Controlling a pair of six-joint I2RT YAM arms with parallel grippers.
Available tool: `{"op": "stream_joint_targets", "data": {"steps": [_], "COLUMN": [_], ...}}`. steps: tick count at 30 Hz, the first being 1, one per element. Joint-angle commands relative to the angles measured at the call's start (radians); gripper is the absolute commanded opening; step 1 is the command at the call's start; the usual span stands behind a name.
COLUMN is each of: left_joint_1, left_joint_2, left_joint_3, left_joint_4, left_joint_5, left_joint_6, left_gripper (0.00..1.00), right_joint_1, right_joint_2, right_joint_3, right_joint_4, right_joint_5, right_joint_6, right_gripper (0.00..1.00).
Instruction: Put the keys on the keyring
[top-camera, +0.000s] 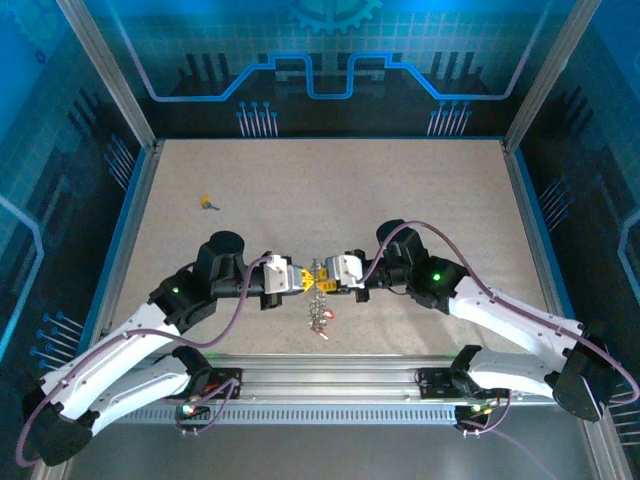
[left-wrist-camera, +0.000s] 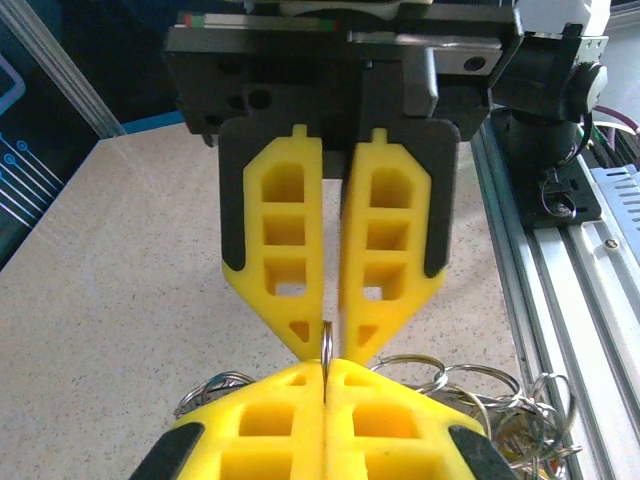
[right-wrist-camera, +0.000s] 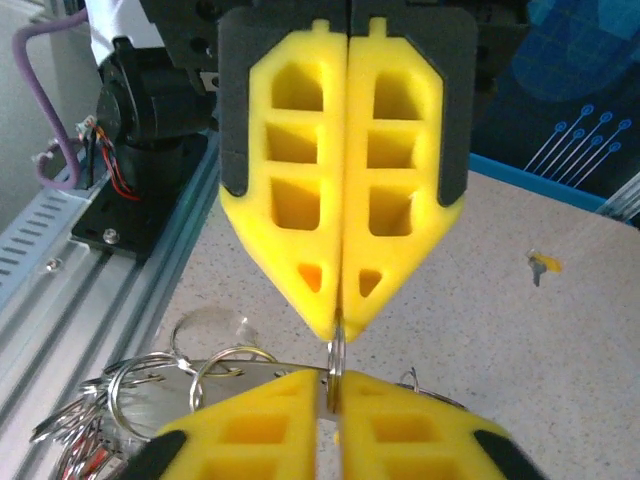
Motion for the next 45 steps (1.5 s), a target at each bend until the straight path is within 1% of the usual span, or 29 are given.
{"op": "stream_joint_targets", "data": {"steps": [1, 2, 3, 4, 6, 9, 12, 15, 20, 26, 31, 34, 43, 45], "left_joint_1": [-0.004, -0.005, -0.004, -0.004, -0.004, -0.003, -0.003, -0.003, -0.003, -0.003, -0.003, -0.003, -0.003, -0.003], "left_joint_2": [-0.012, -0.017, -0.022, -0.030, -0.048, -0.069, -0.077, -0.073, -0.058, -0.036, -0.014, -0.010, -0.006, -0.006], "left_joint_3": [0.044, 0.041, 0.037, 0.029, 0.012, -0.009, -0.018, -0.022, -0.026, -0.018, -0.004, -0.004, -0.006, -0.006], "left_joint_4": [0.022, 0.025, 0.029, 0.039, 0.046, 0.041, 0.044, 0.057, 0.099, 0.134, 0.097, 0.093, 0.099, 0.099], "left_joint_5": [0.015, 0.017, 0.018, 0.016, 0.012, 0.002, 0.002, 0.001, 0.004, 0.026, 0.056, 0.067, 0.063, 0.060], "left_joint_6": [0.014, 0.011, 0.006, -0.002, -0.006, -0.012, -0.021, -0.029, -0.039, -0.055, -0.041, -0.042, -0.034, -0.036], "left_gripper": [0.00, 0.04, 0.17, 0.25, 0.30, 0.28, 0.28, 0.28, 0.33, 0.33, 0.24, 0.22, 0.22, 0.23], "right_joint_1": [0.012, 0.011, 0.009, 0.005, -0.010, -0.044, -0.064, -0.075, -0.091, -0.092, -0.092, -0.092, -0.091, -0.091], "right_joint_2": [0.003, -0.002, -0.007, -0.015, -0.033, -0.063, -0.083, -0.092, -0.090, -0.067, -0.049, -0.038, -0.021, -0.022], "right_joint_3": [0.023, 0.016, 0.005, -0.007, -0.040, -0.099, -0.136, -0.138, -0.120, -0.103, -0.094, -0.079, -0.069, -0.070], "right_joint_4": [0.011, 0.025, 0.045, 0.072, 0.144, 0.292, 0.391, 0.378, 0.361, 0.363, 0.374, 0.360, 0.359, 0.358], "right_joint_5": [0.025, 0.027, 0.023, 0.015, -0.011, -0.058, -0.083, -0.119, -0.169, -0.204, -0.210, -0.218, -0.218, -0.217], "right_joint_6": [0.017, 0.027, 0.039, 0.058, 0.105, 0.210, 0.264, 0.252, 0.239, 0.233, 0.232, 0.222, 0.219, 0.218], "right_gripper": [0.02, 0.00, 0.00, 0.00, 0.00, 0.00, 0.00, 0.00, 0.00, 0.00, 0.00, 0.00, 0.00, 0.00]}}
